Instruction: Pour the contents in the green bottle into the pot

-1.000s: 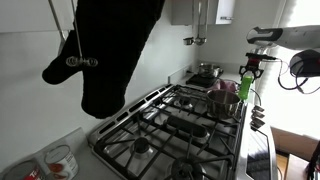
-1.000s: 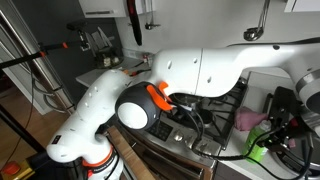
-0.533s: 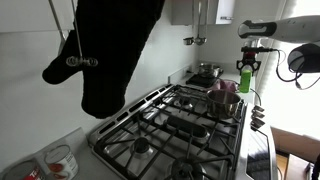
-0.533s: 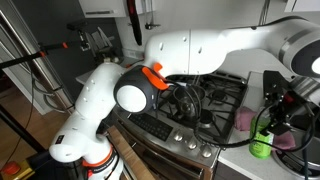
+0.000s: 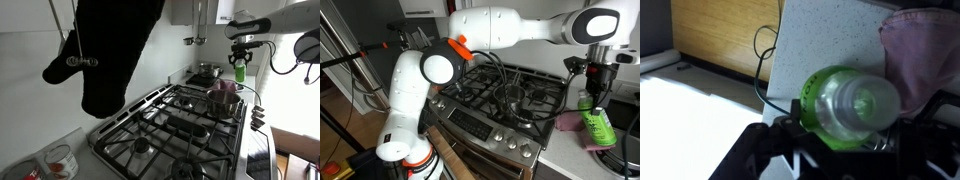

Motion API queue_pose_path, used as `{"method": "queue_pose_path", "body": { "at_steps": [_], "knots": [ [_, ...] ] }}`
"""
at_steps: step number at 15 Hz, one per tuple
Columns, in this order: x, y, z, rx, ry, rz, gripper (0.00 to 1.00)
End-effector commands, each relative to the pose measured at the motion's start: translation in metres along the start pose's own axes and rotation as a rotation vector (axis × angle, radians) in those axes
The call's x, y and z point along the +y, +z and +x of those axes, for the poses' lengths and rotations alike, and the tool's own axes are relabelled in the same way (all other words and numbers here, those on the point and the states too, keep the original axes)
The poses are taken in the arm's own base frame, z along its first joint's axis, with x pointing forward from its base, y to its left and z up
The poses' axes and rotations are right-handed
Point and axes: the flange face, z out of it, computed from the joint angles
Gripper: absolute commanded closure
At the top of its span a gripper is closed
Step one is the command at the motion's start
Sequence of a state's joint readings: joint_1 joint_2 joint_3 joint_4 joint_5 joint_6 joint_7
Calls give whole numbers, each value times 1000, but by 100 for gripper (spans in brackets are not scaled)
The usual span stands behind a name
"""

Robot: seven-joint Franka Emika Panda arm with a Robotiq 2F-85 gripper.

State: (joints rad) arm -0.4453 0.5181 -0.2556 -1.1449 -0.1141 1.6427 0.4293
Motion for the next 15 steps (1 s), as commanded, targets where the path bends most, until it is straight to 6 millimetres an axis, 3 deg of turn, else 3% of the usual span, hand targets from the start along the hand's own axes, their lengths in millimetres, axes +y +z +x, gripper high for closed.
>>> {"method": "queue_pose_path", "body": {
  "at_steps": [1, 5, 6, 9, 14, 15],
  "knots": [
    [-17, -9, -42, 92, -36, -31, 55],
    [-38, -22, -87, 153, -72, 13, 55],
    [-46, -16, -57, 127, -67, -8, 30],
    [-48, -23, -80, 131, -82, 15, 30],
    [-43, -21, -82, 128, -81, 16, 30],
    [-43, -21, -83, 127, -81, 15, 55]
  ]
}}
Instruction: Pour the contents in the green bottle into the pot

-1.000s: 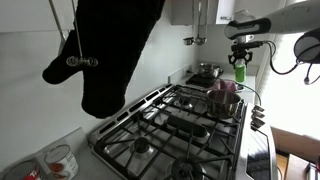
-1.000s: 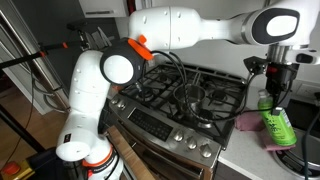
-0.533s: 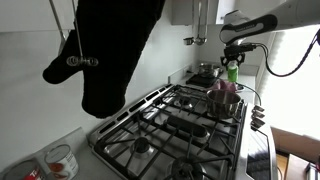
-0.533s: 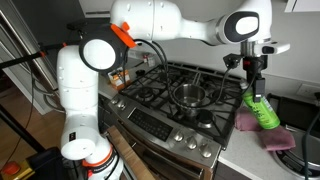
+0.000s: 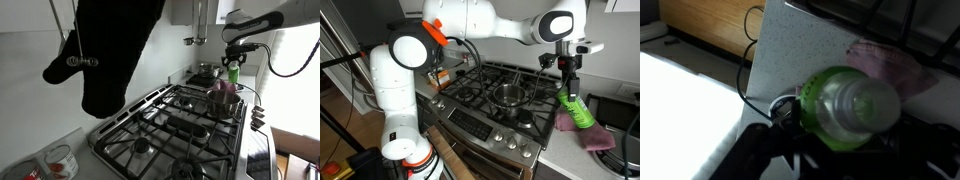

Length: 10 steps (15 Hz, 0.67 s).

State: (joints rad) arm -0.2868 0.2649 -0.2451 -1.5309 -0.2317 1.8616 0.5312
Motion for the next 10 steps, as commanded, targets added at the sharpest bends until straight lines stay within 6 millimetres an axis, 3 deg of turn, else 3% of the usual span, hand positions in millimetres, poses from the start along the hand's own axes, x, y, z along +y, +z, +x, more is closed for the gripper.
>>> {"method": "queue_pose_path", "body": {
  "at_steps": [1, 10],
  "knots": [
    [-9, -6, -8, 6, -22, 7, 55],
    [-81, -23, -84, 56, -119, -13, 55]
  ]
}}
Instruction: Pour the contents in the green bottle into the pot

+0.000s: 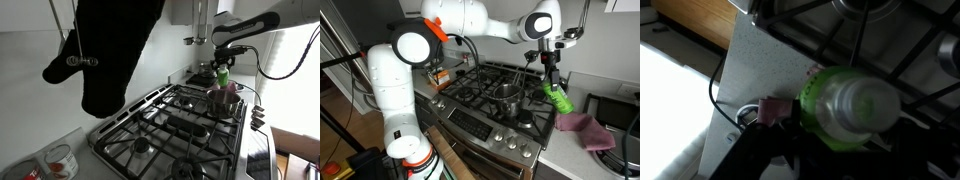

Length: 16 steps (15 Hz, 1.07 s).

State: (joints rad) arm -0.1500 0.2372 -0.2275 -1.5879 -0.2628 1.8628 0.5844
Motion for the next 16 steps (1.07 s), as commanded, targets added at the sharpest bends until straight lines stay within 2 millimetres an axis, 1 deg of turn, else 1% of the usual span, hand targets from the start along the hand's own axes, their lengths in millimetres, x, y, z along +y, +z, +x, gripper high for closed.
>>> {"method": "queue_pose_path", "body": {
  "at_steps": [1, 2, 3, 4, 6, 10, 11, 16],
  "knots": [
    [-18, -7, -37, 49, -19, -26, 55],
    [-23, -9, -43, 67, -26, -37, 55],
    [-24, -4, -25, 20, -26, -28, 30],
    [-30, -5, -32, 31, -31, -34, 30],
    [-33, -7, -39, 38, -36, -35, 30],
    [-30, -7, -38, 39, -32, -35, 30],
    [-30, -7, -38, 39, -32, -34, 55],
    [-42, -17, -62, 125, -41, -72, 55]
  ]
}}
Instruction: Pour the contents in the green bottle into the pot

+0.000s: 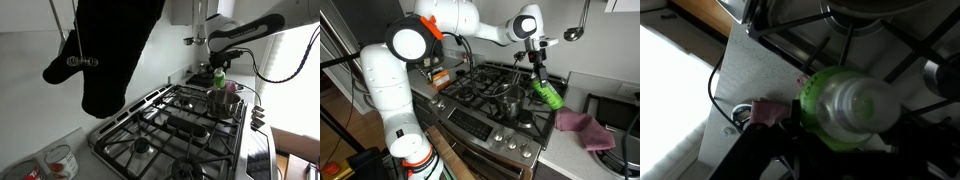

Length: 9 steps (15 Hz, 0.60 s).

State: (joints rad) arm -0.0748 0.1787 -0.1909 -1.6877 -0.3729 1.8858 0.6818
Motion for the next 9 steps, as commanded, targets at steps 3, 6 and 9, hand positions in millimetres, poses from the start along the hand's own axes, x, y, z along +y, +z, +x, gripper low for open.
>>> {"method": "queue_pose_path", "body": {
  "at_steps": [3, 6, 9],
  "knots": [
    [-15, -16, -30, 122, 40, -31, 55],
    [-25, -21, -46, 193, 58, -32, 55],
    [-30, -22, -60, 277, 66, -29, 55]
  ]
}}
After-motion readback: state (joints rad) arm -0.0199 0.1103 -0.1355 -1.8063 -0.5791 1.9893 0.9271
